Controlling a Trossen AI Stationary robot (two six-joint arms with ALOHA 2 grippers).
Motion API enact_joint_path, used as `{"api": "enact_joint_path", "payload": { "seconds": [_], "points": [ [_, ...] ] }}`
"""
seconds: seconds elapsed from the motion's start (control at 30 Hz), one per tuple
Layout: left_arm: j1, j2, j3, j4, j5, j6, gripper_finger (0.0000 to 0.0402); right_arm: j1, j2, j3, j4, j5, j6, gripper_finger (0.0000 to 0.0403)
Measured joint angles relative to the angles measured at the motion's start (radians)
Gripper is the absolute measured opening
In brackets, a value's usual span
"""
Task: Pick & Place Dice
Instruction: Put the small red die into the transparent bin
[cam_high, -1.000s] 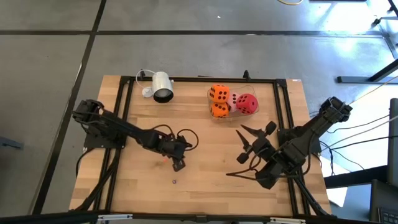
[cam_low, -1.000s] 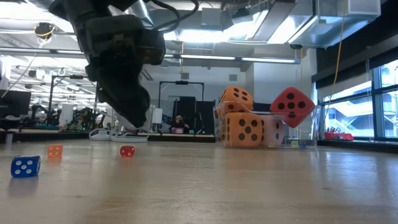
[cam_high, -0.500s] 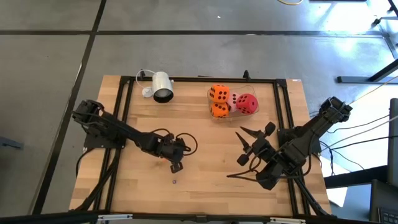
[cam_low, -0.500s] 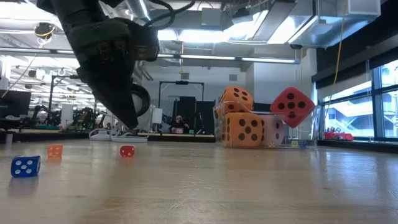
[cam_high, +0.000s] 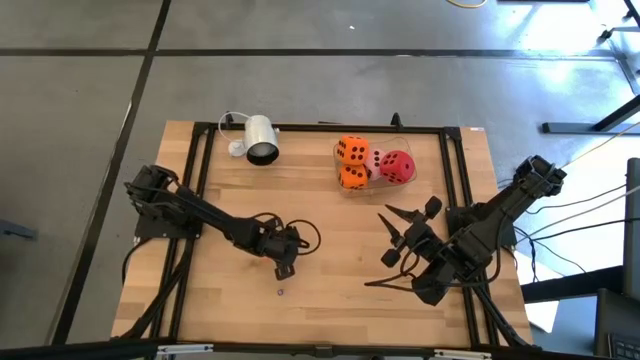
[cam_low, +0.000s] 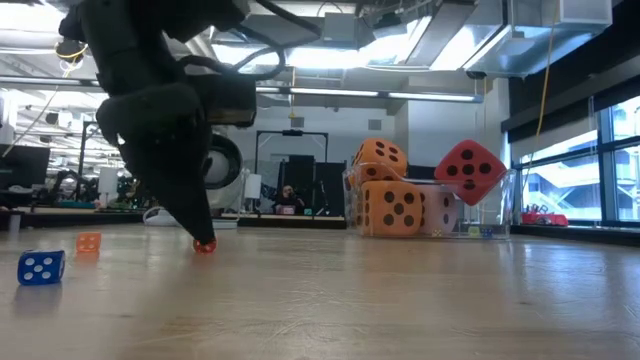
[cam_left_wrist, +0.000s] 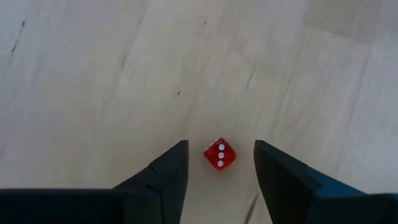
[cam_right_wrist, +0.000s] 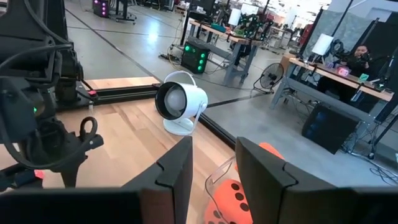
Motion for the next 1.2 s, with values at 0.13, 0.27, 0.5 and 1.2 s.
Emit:
{"api": "enact_joint_path", "payload": {
  "seconds": [0.13, 0.27, 0.5, 1.2],
  "points": [
    [0.0, 0.021, 0.0, 0.001, -0.003, 0.0, 0.0174, 0.0, 0.0, 0.0, 0.0, -0.005, 0.0, 0.0123],
    [0.0, 0.038, 0.002, 0.005, -0.011, -0.007, 0.0166, 0.0, 0.0, 0.0, 0.0, -0.005, -0.001, 0.0123],
    [0.0, 0.041, 0.002, 0.01, -0.023, -0.017, 0.0123, 0.0, 0.0, 0.0, 0.0, -0.005, -0.001, 0.0123],
    [0.002, 0.035, -0.002, 0.081, -0.024, -0.009, 0.0044, 0.0, 0.0, 0.0, 0.0, -0.008, -0.004, 0.0123]
  ]
}}
